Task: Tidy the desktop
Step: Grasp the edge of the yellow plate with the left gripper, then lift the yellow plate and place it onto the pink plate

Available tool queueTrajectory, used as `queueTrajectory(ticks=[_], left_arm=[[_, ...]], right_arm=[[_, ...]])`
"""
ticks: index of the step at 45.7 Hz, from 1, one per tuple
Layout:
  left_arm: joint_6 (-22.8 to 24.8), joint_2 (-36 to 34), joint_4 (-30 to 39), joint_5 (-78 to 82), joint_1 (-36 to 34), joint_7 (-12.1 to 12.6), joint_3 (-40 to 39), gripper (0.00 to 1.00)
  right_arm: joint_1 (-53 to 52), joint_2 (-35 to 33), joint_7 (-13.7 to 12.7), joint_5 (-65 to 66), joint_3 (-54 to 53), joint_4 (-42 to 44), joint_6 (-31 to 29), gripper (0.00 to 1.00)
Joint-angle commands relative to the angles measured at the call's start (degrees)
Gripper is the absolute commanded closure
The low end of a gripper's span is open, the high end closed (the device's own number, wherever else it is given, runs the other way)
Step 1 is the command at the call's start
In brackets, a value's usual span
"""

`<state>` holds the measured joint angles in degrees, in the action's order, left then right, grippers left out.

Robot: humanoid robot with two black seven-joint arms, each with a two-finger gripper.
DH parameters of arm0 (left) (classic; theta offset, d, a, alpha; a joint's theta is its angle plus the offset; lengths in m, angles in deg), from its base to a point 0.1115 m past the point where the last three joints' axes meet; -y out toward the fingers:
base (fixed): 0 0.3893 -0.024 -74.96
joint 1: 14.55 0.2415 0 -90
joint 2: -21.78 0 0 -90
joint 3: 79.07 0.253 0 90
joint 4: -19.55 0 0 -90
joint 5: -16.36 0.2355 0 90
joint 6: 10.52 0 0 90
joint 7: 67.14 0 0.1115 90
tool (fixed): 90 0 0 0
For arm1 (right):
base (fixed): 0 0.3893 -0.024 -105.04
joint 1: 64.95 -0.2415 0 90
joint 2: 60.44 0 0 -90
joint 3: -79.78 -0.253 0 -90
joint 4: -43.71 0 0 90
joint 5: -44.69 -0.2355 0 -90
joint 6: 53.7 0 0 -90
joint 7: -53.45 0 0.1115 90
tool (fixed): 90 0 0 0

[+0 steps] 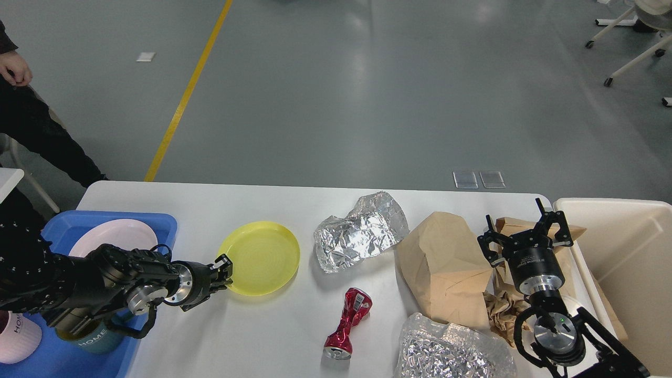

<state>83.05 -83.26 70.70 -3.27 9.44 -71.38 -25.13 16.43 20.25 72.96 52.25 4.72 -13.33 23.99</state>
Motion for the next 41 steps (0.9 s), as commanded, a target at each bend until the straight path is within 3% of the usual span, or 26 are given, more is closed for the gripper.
queueTrajectory(ticks=[1, 16, 20, 26, 27, 34, 41], left_arm=[[1.96, 0.01, 0.01, 0.20, 0.17, 0.10, 0.29, 0.99], [3.46, -0.08, 0.53, 0.46, -0.35, 1.77, -0.33, 1.00], [6.35, -0.95, 2.81, 0.47, -3.07, 2.82, -0.06, 1.00], [13.29, -6.04, 7.99, 0.47, -11.41, 7.39, 2.48, 1.00], [15.04, -7.71, 10.27, 0.38, -16.04, 8.09, 5.18, 1.00], [17.08, -9.30, 19.06, 0.47, -30.39, 9.24, 13.55, 1.00], [17.61, -9.57, 31.02, 0.38, -44.90, 8.19, 20.23, 1.00]], right_arm=[[0.01, 0.00, 0.00, 0.00, 0.00, 0.00, 0.00, 0.00], [0.01, 0.00, 0.00, 0.00, 0.00, 0.09, 0.00, 0.00], [-0.08, 0.00, 0.00, 0.00, 0.00, 0.09, 0.00, 0.00], [0.01, 0.00, 0.00, 0.00, 0.00, 0.09, 0.00, 0.00], [0.01, 0.00, 0.00, 0.00, 0.00, 0.09, 0.00, 0.00], [0.01, 0.00, 0.00, 0.00, 0.00, 0.00, 0.00, 0.00], [0.01, 0.00, 0.00, 0.00, 0.00, 0.00, 0.00, 0.00]])
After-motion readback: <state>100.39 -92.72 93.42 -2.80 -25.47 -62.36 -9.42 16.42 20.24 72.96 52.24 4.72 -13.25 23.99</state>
